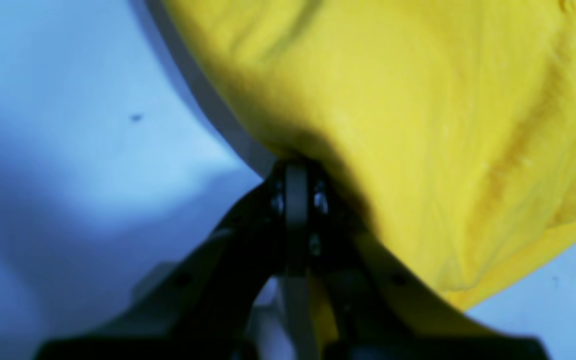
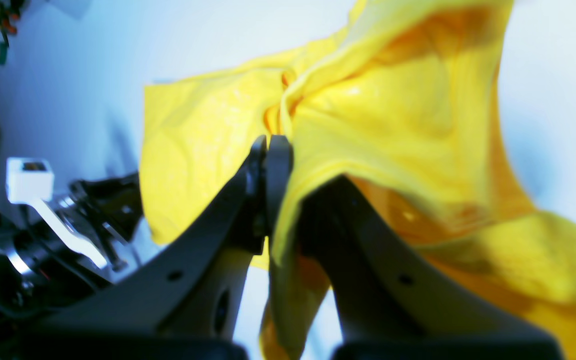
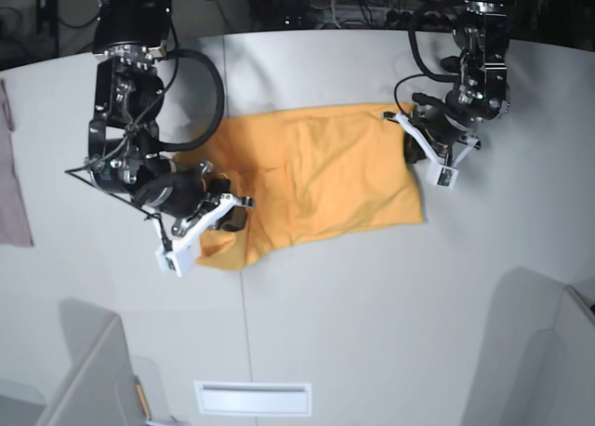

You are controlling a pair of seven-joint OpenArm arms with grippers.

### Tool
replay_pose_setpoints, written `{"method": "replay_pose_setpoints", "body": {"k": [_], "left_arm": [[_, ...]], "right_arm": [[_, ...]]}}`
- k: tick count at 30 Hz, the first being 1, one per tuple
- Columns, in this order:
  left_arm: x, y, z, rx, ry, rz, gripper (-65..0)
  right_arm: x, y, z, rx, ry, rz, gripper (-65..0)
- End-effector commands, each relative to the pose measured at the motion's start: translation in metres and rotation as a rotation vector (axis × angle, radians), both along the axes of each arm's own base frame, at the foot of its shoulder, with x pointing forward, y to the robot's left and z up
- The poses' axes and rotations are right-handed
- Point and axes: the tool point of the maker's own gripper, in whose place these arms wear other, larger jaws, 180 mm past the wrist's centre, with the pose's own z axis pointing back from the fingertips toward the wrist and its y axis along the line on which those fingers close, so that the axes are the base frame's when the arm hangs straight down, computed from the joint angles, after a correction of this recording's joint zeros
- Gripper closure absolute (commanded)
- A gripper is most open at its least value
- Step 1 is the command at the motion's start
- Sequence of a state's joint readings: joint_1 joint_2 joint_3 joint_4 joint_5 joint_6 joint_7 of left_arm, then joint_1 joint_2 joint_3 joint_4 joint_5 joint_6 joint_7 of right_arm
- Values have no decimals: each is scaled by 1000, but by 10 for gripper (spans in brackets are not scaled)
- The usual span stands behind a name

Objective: Fold the T-shirt properly
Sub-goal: 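Lift the end with the right gripper and fold it toward the left gripper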

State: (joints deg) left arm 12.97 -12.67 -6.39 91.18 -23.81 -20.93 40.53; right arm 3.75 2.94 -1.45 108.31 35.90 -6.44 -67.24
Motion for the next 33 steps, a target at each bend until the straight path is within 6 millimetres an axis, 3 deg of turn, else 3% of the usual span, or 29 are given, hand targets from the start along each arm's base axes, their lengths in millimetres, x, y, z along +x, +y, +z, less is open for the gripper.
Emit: {"method": "replay_pose_setpoints", "body": {"k": [1, 8, 17, 27, 33], "left_arm": [[4, 2, 6, 8, -16, -3, 0], [13, -22, 15, -20, -46, -48, 0], [17, -25, 21, -23, -65, -53, 0], [11, -23, 17, -19, -51, -54, 0], [11, -20, 17, -15, -52, -46, 0]], "right_arm": [[6, 8, 14, 33, -44, 9, 0], [3, 24, 28, 85, -73, 18, 0], [-14, 84, 36, 154, -68, 118, 0], [-7, 115, 7, 153, -14, 98, 0], [-15, 137, -3, 148, -16, 139, 0]]}}
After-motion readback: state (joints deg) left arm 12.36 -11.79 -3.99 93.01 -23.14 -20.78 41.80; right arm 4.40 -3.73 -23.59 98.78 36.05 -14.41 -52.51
